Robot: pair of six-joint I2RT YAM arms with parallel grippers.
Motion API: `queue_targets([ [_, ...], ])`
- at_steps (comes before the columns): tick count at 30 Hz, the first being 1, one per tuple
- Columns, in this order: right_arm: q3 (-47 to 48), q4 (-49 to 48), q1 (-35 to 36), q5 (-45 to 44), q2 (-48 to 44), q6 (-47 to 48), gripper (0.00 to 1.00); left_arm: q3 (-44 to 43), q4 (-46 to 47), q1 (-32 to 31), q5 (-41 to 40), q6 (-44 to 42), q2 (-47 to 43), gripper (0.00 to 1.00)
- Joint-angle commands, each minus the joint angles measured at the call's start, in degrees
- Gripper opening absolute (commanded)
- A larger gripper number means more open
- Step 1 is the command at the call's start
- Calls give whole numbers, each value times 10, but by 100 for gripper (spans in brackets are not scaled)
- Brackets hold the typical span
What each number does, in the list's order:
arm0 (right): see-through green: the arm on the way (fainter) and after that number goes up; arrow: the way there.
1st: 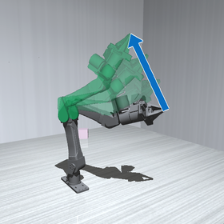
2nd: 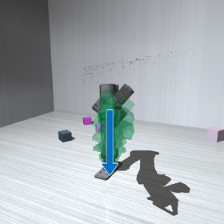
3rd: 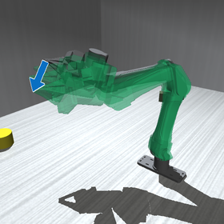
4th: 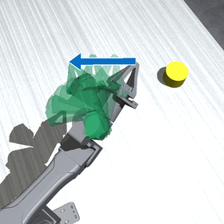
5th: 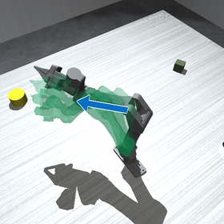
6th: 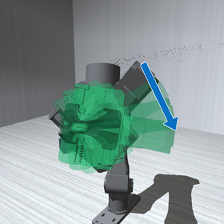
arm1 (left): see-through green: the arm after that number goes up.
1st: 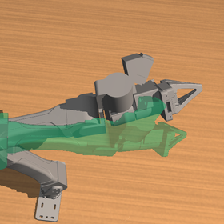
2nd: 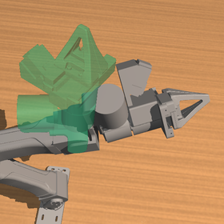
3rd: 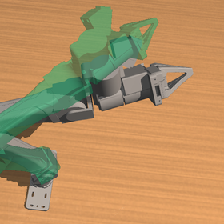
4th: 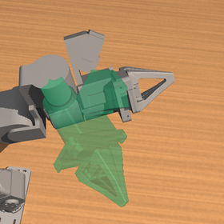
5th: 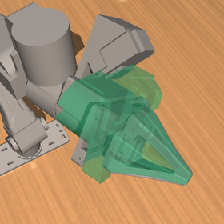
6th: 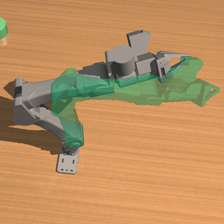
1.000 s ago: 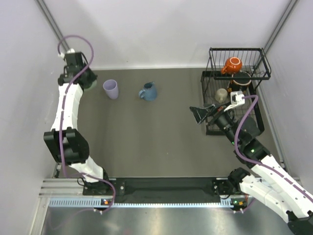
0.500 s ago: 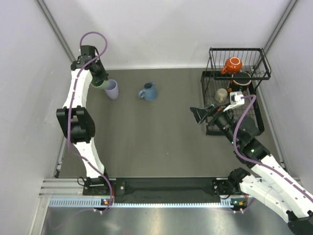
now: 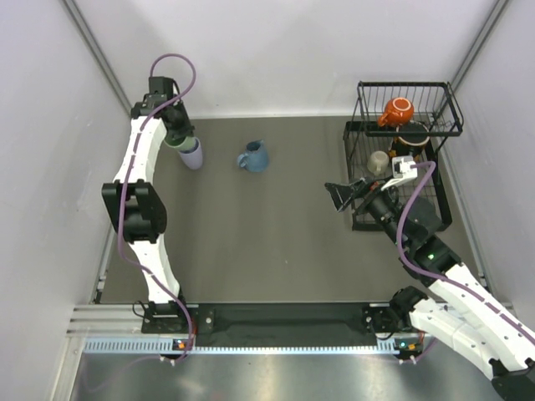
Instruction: Unload the cups from the dish rack
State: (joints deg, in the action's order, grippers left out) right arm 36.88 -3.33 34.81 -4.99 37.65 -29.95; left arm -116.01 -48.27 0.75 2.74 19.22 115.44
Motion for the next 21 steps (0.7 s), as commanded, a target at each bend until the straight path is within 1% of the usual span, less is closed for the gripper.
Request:
queue_targets([
  [1,27,-6,9,-16,-6,14,100,-25,11,0,-2,-13,11,21],
  [2,26,-5,9,-18,-9,16,100,-25,12,0,-3,-13,14,23],
  [3,26,-4,8,-19,-10,17,100,-25,12,0,-4,-13,14,29],
  [7,27,-4,9,-20,-13,17,100,-33,13,-1,2,-15,12,42],
  [11,30,-3,9,-19,-9,19,100,-37,15,-1,-4,-16,-2,45],
  [13,37,-1,9,-23,-5,24,100,-37,21,-1,6,-15,-17,45],
  [15,54,8,9,-31,3,34,100,-38,25,-6,15,-9,-30,48],
  [16,63,15,8,-39,8,41,100,-39,27,-6,21,-8,-44,51],
  [17,73,24,8,-43,19,50,100,-38,27,-6,22,-6,-51,57],
  [18,98,52,8,-49,25,65,100,-35,27,-26,23,-2,-60,59],
  [20,116,75,6,-80,44,74,100,-13,34,-36,38,5,-89,63],
  [21,134,91,3,-89,51,82,100,2,41,-49,47,9,-101,69],
])
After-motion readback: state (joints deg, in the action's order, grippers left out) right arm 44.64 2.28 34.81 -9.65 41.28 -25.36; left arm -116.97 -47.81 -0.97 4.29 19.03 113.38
